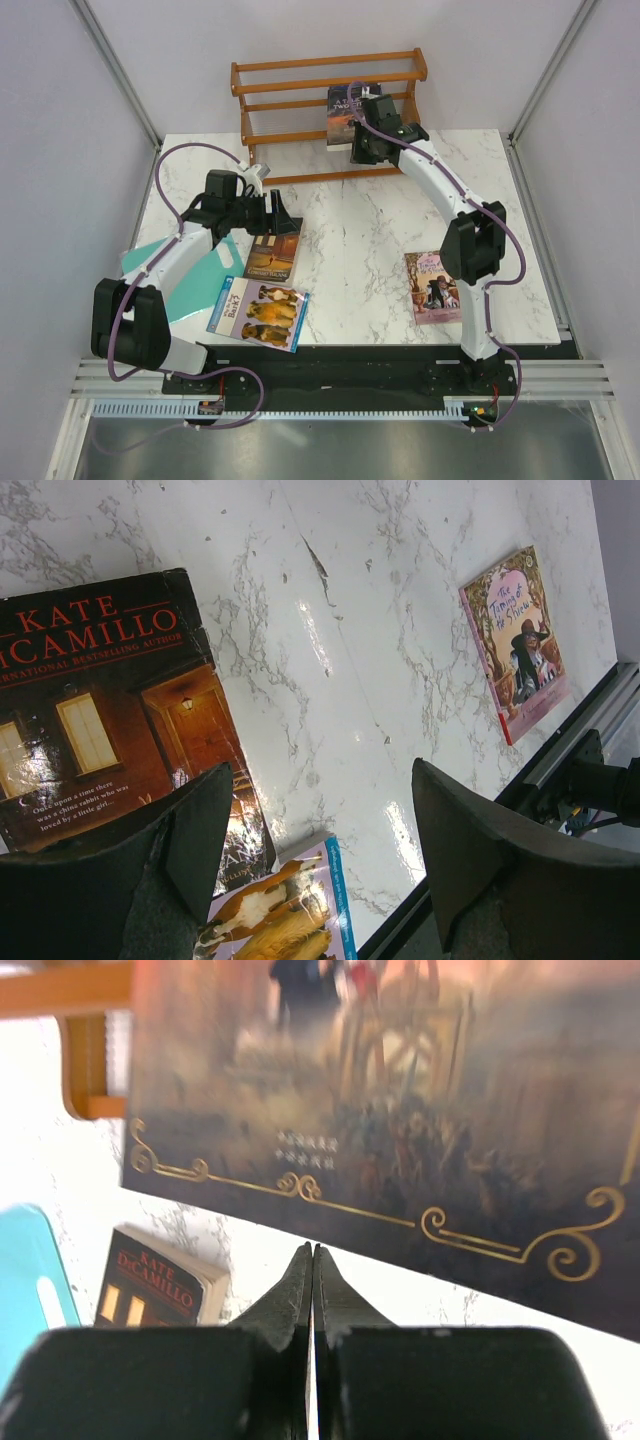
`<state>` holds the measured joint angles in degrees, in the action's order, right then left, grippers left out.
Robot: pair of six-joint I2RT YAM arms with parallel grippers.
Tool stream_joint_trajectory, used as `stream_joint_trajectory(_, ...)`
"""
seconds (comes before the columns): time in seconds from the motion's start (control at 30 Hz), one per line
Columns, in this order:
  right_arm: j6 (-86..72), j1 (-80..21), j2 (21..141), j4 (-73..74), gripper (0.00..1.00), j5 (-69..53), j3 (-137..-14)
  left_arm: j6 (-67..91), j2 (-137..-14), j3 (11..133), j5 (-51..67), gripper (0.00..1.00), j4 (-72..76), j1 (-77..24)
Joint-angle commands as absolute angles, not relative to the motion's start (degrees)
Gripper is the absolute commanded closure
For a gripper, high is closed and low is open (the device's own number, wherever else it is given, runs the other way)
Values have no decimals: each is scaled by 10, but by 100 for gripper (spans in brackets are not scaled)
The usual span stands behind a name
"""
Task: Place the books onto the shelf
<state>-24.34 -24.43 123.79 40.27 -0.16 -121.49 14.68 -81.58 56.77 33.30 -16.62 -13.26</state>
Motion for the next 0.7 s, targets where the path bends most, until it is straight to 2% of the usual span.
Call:
stream_joint_trajectory(0.0,-240,-244,1254,385,100,25,-1256,122,-805,565,345,21,-158,-133)
stream_joint_trajectory(0.67,-279,-198,1287,319,100,-18,-1275,119,-804,564,343,21,-157,-133)
